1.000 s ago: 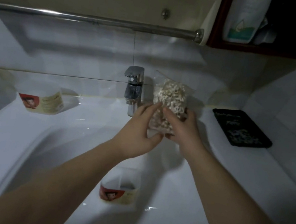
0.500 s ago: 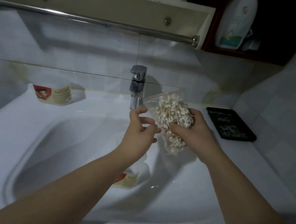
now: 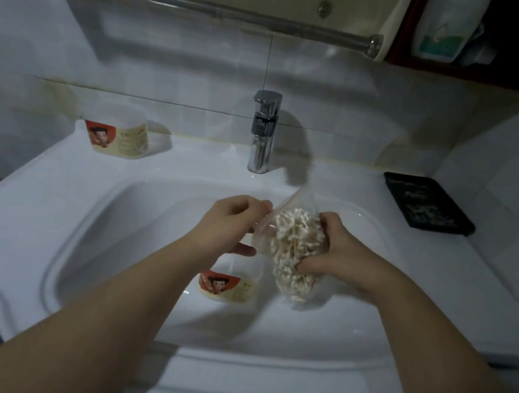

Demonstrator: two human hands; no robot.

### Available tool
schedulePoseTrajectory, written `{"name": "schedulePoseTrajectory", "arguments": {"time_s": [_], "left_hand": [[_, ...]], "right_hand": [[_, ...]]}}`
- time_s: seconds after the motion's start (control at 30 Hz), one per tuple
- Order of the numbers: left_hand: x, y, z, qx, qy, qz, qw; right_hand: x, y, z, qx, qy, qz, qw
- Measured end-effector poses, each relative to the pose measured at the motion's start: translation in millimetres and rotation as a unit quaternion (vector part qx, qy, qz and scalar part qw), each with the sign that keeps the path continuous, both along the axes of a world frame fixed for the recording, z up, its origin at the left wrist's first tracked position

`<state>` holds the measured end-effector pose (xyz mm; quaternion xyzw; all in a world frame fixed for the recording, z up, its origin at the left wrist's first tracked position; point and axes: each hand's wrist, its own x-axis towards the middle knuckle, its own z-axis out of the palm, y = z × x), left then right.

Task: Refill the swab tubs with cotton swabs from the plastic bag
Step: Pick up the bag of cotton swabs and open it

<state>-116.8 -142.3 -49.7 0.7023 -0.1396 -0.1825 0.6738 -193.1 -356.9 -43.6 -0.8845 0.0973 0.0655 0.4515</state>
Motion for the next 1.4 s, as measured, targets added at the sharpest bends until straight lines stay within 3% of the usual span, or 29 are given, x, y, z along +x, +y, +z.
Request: {"name": "schedulePoseTrajectory", "arguments": {"time_s": [0.17,0.37,0.53,0.73,1.4], "left_hand": [[-2.4,0.1,-4.7,0.079,-0.055,-0.019,0.995],[-5.9,-5.5,-14.2,0.113,-0.045,-0.049,0.991],[-5.5,-7.5,-15.6,0.115,-0.066,-0.044,0.990],[-6.1,-11.5,-15.4,0.106,-0.054,-0.052,0.992],[-6.6,-13.4,-13.2,0.109,-0.013,-0.057,0.992]], "right_hand": [[-1.3,-2.4,-3.4,-0.007,0.001,0.018,1.000],[2.6,-4.1,-8.3,-0.044,-0.059,-0.005,0.997],[1.0,9.7,0.9,-0.043,-0.169,-0.042,0.984],[1.7,18.4,-0.3,-0.104,-0.215,0.024,0.971],[7.3,19.5,-4.8,-0.146,-0.201,0.064,0.966]]}}
